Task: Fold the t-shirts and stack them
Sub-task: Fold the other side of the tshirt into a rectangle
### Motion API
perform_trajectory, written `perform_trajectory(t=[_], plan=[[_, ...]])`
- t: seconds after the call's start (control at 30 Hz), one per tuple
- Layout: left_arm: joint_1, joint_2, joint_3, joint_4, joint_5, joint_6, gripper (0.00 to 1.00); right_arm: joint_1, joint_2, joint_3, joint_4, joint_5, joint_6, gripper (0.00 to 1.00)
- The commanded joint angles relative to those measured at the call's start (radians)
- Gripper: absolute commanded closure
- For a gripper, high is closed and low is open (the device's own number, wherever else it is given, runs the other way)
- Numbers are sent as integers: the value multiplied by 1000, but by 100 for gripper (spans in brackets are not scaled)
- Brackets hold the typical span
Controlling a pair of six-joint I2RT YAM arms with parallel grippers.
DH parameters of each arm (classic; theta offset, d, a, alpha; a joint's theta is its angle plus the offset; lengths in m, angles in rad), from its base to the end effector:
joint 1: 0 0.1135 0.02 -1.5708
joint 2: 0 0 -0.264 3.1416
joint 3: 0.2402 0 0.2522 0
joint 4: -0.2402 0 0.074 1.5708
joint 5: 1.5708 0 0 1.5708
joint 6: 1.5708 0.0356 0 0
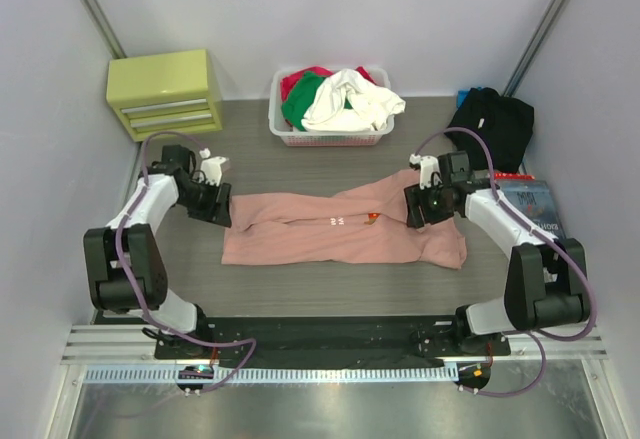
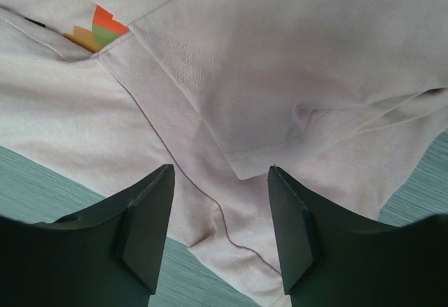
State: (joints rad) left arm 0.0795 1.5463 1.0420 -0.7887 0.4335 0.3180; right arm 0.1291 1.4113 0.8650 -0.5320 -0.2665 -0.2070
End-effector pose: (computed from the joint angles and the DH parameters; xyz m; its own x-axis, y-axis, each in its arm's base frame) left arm 0.2864 0.0078 0.2094 -0.8972 0.2132 -0.3868 0.3404 0.8918 -0.2980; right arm 0.2663 0.0440 0.2027 -0.8043 -0.3043 -0.5104 -0.4220 0.8973 0.1299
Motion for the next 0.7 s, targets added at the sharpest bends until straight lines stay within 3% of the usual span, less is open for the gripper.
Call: perform_trajectory(t=[0.0, 0.17, 0.27, 0.47, 0.67], plan=[[28, -109, 9, 32, 33, 18, 46, 4, -92, 2, 20, 21, 3, 40], [26, -228, -36, 57, 50, 9, 46, 4, -164, -15, 7, 27, -9, 40], [14, -213, -16, 51, 33, -37, 46, 4, -149, -5, 4, 27, -8, 40], [-70, -88, 32, 68, -35, -68, 44, 32, 55, 93, 3, 13, 17, 40], [-70, -34, 56, 69, -18, -77, 44, 41, 210, 164, 23, 15, 32, 42]])
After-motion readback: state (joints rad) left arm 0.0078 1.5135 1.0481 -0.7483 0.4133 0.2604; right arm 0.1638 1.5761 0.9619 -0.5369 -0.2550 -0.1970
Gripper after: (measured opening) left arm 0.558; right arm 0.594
